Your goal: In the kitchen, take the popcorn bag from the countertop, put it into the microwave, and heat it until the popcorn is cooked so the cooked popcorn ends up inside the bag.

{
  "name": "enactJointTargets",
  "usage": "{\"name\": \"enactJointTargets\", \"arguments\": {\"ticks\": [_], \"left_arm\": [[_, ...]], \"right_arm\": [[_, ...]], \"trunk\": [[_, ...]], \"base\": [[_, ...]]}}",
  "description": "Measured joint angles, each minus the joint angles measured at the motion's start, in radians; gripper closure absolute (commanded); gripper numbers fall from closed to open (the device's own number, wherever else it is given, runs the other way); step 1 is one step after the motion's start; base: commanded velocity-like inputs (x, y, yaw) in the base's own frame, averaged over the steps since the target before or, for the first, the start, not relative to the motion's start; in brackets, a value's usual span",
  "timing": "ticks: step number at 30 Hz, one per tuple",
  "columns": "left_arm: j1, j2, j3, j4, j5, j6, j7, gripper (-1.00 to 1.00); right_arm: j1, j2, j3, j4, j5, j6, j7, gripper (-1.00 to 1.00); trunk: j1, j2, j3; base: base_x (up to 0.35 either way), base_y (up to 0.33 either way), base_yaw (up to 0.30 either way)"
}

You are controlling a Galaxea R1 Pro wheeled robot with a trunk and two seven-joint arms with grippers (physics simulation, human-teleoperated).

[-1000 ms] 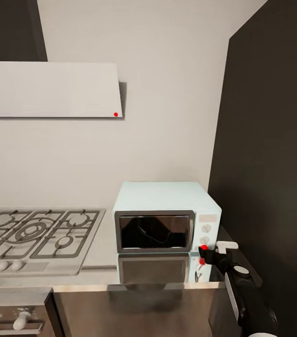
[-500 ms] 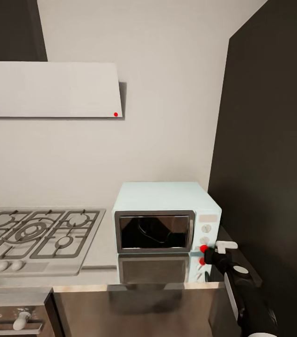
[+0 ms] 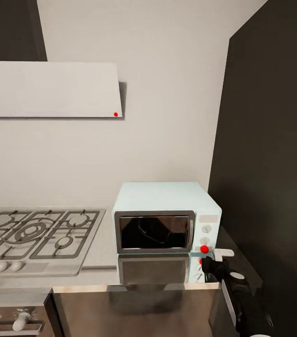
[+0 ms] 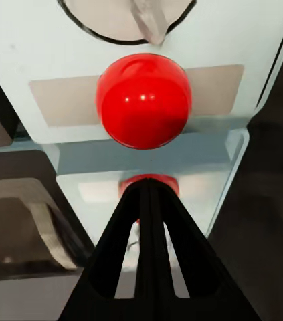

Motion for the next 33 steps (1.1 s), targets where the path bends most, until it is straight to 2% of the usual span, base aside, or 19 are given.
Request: {"name": "enactJointTargets", "arguments": {"ticks": [22,33], "left_arm": [[0.0,0.0,0.0,0.0,0.0,0.0,0.0,-1.0],[0.0,-0.002,0.0,0.0,0.0,0.0,0.001,-1.0]], "right_arm": [[0.011,-0.002,-0.004,0.0,-0.003,-0.012,0.001,1.0],[0.0,0.0,0.0,-0.037,0.0,-0.008,0.011,1.0]], "trunk": [[-0.005,-0.001,0.0],[0.001,0.0,0.0]], "base": [[0.084,0.0,0.0],[-0.316,0.0,0.0]]}}
